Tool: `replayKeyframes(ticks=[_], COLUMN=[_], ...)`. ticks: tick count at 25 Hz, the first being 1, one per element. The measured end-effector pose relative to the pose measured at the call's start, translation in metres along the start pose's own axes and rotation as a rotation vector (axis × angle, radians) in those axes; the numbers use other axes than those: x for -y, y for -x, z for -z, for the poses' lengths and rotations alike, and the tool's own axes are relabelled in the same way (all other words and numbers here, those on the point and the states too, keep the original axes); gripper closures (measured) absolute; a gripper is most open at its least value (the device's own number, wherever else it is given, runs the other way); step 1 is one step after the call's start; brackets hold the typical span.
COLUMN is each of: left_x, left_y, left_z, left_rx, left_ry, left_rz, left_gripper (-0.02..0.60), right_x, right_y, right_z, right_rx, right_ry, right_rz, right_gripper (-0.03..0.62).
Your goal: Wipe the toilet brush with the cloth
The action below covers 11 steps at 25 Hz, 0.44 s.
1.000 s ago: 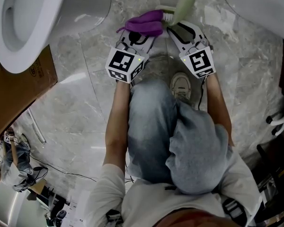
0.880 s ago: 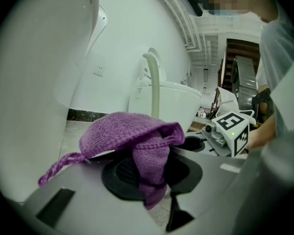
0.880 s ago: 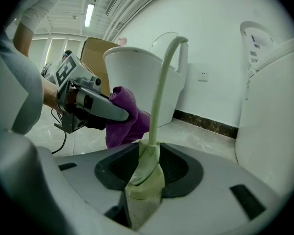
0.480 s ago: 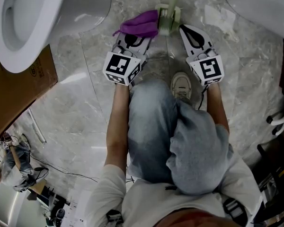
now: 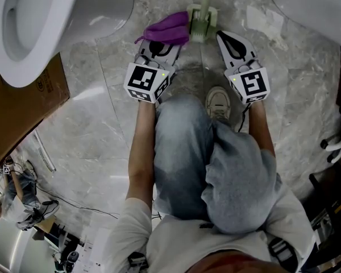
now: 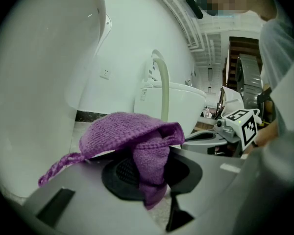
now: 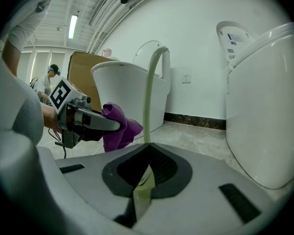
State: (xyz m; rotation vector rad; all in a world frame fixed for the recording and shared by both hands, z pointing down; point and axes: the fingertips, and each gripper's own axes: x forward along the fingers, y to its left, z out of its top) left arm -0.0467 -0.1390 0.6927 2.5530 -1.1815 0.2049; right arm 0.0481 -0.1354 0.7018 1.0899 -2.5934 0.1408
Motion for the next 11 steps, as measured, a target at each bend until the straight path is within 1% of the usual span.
replayKeyframes(ticks=[11], left_x=[-0.0019], left_y=[0.0000], left_z=[0.0014], left_rx=[-0.008], left_ry=[-0.004], left_rz=[-0.005], left_gripper=[0.492], right_x=[-0.0010], right_y=[-0.0025], right_z=[0.0030], right_rx=[-0.009], right_ry=[0.004], right_rz=[-0.011], right_gripper=[0.597])
